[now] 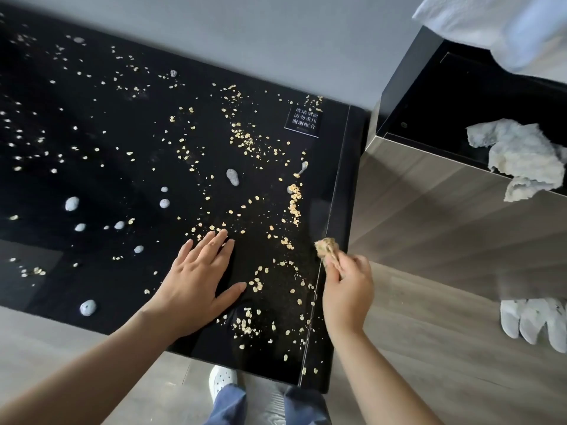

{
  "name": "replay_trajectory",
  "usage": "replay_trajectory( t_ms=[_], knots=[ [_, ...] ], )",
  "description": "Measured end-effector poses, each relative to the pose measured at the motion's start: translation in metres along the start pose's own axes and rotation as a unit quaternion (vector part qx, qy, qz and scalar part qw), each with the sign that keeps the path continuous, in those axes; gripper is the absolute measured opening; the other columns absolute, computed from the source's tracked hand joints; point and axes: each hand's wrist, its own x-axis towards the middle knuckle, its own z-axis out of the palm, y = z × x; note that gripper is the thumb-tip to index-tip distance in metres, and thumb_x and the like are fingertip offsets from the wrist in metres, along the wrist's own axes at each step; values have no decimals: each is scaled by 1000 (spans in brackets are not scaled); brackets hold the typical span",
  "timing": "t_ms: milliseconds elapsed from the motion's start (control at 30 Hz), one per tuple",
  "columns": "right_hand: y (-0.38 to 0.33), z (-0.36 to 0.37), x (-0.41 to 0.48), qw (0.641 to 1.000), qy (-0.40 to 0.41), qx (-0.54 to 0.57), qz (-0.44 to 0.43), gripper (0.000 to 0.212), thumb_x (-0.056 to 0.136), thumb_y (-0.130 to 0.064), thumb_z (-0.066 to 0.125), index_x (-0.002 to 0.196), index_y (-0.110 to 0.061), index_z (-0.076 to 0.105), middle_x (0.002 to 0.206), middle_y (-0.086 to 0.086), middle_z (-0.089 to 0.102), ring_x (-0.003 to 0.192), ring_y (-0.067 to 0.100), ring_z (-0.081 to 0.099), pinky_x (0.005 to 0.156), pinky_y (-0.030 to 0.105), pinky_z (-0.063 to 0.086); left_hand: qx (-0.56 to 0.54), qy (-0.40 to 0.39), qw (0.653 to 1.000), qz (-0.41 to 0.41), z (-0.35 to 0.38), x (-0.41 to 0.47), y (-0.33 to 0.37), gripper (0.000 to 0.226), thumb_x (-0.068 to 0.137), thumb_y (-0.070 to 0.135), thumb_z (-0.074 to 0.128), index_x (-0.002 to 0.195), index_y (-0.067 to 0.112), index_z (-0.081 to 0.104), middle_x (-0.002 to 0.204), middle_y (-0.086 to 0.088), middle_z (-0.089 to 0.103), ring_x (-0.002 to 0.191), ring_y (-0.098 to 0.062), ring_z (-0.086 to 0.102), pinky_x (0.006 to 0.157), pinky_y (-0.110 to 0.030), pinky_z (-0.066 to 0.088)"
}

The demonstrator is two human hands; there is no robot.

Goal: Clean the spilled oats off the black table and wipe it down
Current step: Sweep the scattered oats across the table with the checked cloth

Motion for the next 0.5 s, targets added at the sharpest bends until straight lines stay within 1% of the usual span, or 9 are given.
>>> replay_trajectory(
  t_ms=[67,100,167,200,233,300,367,433,500],
  knots=[
    [-10,11,-16,999,-30,-12,-45,15,78,-5,74,92,-12,73,84,-7,53,65,7,47,56,5,26,8,0,1000,3,4,-3,-4,93,79,75,11,151,17,20,160,1,5,147,-14,-3,117,-35,-4],
    [-15,14,-24,996,-55,-6,-67,15,78,-6,74,92,-13,72,84,-8,53,66,6,48,57,5,28,10,-2,1000,3,6,-4,-6,93,79,75,11,151,17,19,160,1,4,147,-13,-5,117,-35,-4],
    [-21,17,-31,992,-91,22,-90,10,82,-10,72,92,-13,73,85,-10,54,67,5,52,58,7,35,7,-2,1000,3,9,-5,-8,94,79,75,11,151,16,19,160,2,2,146,-13,-7,118,-36,-4],
    [-23,15,-29,991,-95,36,-90,9,84,-12,70,93,-12,73,86,-10,54,69,5,53,59,9,39,6,-3,1000,4,10,-5,-9,94,79,76,12,151,15,19,160,2,2,146,-13,-7,118,-37,-2],
    [-23,10,-24,991,-86,48,-90,9,85,-12,69,93,-12,73,86,-9,55,70,5,54,59,10,40,6,-4,1000,5,11,-5,-10,94,80,76,12,151,15,19,160,2,2,146,-14,-7,119,-38,-1],
    [-19,-4,-4,993,-44,55,-99,12,86,-8,67,95,-11,73,85,-6,56,69,10,54,59,9,37,11,-3,1000,5,13,-5,-10,95,80,76,13,151,15,19,160,2,2,147,-15,-7,119,-40,0],
    [-8,-16,24,995,-10,36,-94,17,85,-5,65,99,-9,73,86,-3,55,70,14,52,58,13,33,12,2,1000,6,14,-5,-10,94,81,76,15,151,14,20,160,1,3,147,-15,-6,119,-40,0],
    [7,-20,51,997,-2,12,-81,18,85,-3,63,101,-7,72,87,2,55,75,19,54,59,20,30,19,7,1000,4,16,-5,-9,94,80,76,15,151,14,21,160,1,3,147,-16,-6,119,-41,0],
    [23,-14,69,998,-10,4,-60,15,86,-4,63,98,-5,72,86,5,55,78,25,55,61,23,29,23,9,1000,2,17,-5,-8,95,80,76,14,151,13,20,160,0,3,147,-17,-5,119,-41,1]
  ],
)
